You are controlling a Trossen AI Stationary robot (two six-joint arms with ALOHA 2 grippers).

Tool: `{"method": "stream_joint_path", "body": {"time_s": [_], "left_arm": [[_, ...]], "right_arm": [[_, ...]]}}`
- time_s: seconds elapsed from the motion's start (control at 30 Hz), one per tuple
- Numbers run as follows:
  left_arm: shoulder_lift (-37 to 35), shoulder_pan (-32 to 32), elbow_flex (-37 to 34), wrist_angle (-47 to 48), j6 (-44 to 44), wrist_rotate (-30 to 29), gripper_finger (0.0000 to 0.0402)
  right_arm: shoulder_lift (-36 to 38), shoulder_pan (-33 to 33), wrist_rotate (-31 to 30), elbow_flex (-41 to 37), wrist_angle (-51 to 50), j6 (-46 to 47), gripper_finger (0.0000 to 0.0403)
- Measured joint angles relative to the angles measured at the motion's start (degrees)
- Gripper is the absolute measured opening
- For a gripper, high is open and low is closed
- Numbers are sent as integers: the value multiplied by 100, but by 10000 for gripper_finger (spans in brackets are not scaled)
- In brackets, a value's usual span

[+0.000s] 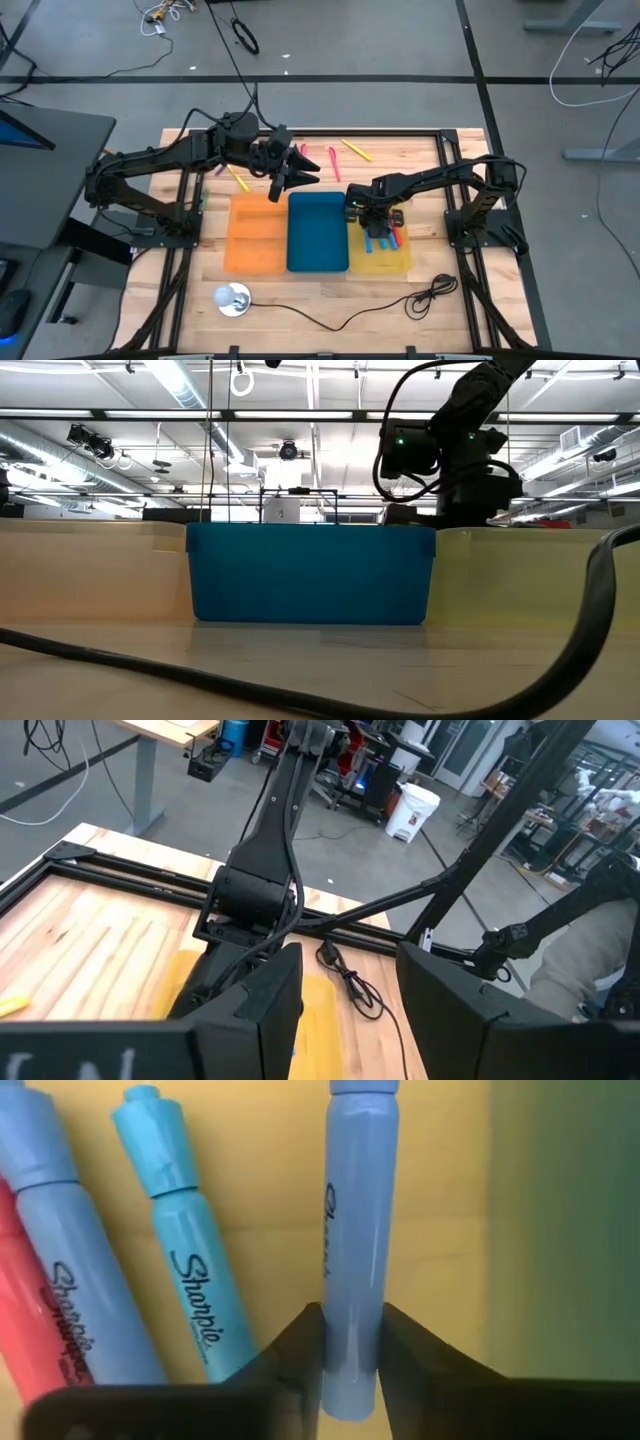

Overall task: Pick & Place Markers
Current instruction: Put the blue marker into the yellow bin, then put the right yellow pen into the blue bin

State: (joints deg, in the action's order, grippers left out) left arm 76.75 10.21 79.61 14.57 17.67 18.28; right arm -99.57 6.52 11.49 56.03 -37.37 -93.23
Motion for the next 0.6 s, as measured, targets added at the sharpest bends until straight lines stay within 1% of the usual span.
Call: {"method": "stream_joint_path", "body": {"time_s": [0.13, 0.27, 0.43, 0.6], "left_arm": [[0, 0, 0, 42, 0, -47, 172], [0, 0, 0, 39, 0, -50, 172], [0, 0, 0, 37, -28, -59, 172], [0, 0, 0, 36, -169, 65, 172]], "right_arm": [[0, 2, 11, 0, 11, 125, 156], [0, 2, 11, 0, 7, 397, 197], [11, 2, 11, 0, 0, 732, 219], [120, 2, 6, 13, -139, 1243, 216]]}}
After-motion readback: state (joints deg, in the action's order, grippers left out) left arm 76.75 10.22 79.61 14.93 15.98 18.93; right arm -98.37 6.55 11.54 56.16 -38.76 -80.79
